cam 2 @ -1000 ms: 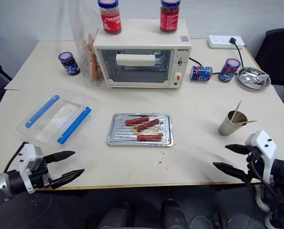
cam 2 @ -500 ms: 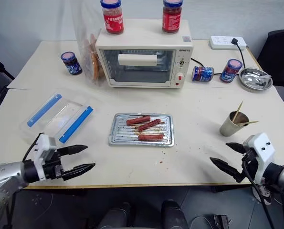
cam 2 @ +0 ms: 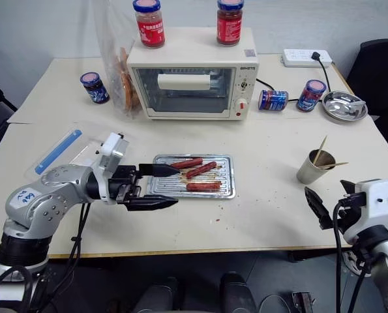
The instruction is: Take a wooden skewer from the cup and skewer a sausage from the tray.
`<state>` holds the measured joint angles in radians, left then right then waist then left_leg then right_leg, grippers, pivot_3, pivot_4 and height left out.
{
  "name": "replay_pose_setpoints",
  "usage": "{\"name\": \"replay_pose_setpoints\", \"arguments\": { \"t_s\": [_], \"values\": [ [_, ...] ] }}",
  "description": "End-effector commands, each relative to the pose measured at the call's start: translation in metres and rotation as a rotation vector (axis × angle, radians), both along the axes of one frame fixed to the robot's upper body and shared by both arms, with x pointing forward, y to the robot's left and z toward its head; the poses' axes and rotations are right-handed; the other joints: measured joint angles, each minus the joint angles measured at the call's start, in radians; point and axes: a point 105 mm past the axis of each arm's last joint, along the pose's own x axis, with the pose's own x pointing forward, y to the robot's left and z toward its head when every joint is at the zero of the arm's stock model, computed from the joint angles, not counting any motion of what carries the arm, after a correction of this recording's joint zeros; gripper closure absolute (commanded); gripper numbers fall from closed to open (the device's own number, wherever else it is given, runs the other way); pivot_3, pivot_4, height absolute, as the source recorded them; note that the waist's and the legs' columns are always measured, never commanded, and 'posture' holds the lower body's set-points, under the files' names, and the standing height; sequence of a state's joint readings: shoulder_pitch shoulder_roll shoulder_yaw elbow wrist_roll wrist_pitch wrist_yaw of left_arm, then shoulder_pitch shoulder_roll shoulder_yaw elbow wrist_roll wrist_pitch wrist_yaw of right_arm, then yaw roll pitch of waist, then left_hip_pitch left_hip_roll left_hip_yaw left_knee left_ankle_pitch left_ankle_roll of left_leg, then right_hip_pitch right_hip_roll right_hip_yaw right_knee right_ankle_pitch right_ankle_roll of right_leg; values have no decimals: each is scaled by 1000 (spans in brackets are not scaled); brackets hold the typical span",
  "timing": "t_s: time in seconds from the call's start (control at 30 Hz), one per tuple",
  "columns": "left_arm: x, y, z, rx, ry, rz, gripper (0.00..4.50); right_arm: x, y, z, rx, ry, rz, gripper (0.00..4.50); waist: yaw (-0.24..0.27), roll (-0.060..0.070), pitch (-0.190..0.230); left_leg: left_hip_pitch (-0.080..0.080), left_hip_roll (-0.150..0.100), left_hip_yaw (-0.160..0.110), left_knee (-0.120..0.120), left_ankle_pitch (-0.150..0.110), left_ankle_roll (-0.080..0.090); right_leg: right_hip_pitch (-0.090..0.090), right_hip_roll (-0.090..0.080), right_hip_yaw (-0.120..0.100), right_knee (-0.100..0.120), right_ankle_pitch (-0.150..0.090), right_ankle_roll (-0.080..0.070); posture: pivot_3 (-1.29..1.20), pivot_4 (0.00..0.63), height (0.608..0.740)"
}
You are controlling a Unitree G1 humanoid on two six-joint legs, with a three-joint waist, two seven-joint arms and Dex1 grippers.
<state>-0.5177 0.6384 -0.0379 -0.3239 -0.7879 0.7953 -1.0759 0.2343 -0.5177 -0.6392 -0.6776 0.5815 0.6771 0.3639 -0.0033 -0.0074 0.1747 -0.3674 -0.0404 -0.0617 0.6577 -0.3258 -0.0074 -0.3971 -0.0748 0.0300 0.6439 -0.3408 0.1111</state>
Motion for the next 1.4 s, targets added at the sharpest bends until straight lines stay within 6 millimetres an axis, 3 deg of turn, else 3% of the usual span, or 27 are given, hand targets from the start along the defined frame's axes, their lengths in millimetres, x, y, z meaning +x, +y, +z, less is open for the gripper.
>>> {"name": "replay_pose_setpoints", "arguments": {
  "t_s": [0.03,0.3,0.73,0.83,1.0,1.2,1.4],
  "values": [
    [2,-11,6,-18,-42,-54,0,11,3,14,2,-88,-13,470,1,0,0,0,0,0,0,0,0,0,0,0,0,0,0,0,150,740],
    [5,-27,7,-26,-85,-95,0,36,8,13,9,-108,-21,2631,1,0,0,-1,0,0,1,0,0,-1,0,0,0,0,0,0,150,740],
    [6,-31,9,-42,-104,-90,0,44,-1,10,-3,-113,-78,2631,1,0,0,-2,0,0,3,0,1,-1,1,0,1,0,0,0,150,740],
    [6,-33,9,-45,-107,-90,0,48,-6,10,5,-122,-102,3111,1,0,0,-2,0,0,3,0,1,-1,1,0,1,0,0,0,150,740],
    [7,-33,10,-45,-115,-89,0,51,-3,13,2,-131,-90,4400,1,0,0,-2,0,0,3,0,1,-1,1,0,1,0,0,0,150,740],
    [9,-32,9,-43,-121,-80,0,47,-6,21,-2,-141,-101,4465,1,0,0,-2,0,0,3,0,1,-1,1,0,1,0,0,0,150,740],
    [13,-30,8,-45,-128,-57,0,40,-2,48,-27,-173,-65,4465,1,0,0,-2,0,0,3,0,1,-1,0,0,1,0,0,0,150,740]
  ]
}}
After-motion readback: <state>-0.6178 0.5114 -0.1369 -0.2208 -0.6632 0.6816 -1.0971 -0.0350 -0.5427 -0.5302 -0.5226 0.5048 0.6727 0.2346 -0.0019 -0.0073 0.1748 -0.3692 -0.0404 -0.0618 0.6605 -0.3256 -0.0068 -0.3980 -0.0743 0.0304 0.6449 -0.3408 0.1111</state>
